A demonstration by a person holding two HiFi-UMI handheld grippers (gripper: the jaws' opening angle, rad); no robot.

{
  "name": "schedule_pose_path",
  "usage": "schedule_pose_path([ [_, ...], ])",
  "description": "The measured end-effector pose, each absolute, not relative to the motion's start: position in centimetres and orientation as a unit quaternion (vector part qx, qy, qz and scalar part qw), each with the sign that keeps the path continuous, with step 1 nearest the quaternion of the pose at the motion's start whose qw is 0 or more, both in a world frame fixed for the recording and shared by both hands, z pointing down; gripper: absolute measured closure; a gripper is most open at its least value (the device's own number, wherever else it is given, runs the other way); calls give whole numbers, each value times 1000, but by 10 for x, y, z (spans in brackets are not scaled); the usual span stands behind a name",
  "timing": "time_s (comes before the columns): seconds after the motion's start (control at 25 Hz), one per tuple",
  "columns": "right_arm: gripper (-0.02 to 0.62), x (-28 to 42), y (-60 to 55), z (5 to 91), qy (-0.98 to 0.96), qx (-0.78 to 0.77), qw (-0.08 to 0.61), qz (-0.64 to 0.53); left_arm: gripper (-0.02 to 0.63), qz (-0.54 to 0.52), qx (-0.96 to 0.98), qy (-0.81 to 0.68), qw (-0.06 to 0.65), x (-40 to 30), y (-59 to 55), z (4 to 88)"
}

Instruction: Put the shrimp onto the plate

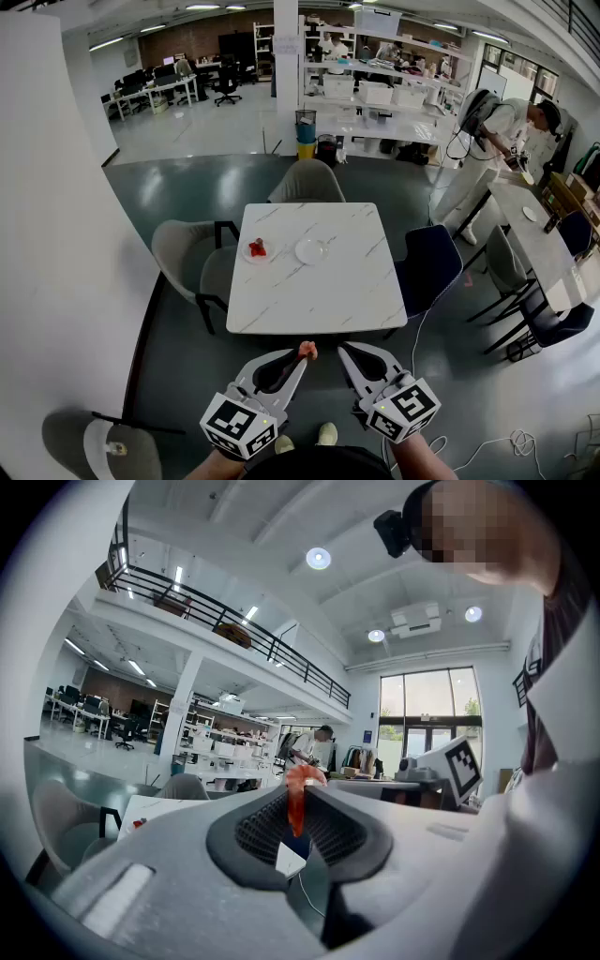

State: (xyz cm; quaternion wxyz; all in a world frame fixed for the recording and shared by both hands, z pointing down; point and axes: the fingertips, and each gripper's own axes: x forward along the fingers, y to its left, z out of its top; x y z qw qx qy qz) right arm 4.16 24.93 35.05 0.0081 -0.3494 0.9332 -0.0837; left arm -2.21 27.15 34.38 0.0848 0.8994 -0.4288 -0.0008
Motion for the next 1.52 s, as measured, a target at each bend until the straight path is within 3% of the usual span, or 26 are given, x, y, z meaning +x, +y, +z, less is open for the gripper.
schedule_pose_path([
  [1.12, 592, 119, 213, 354, 946, -303, 63, -102, 549, 24, 880, -466, 89, 47, 228, 364],
  [1.52, 592, 104, 162, 362, 945, -304, 53, -103, 549, 14, 881, -463, 96, 37, 169, 371],
])
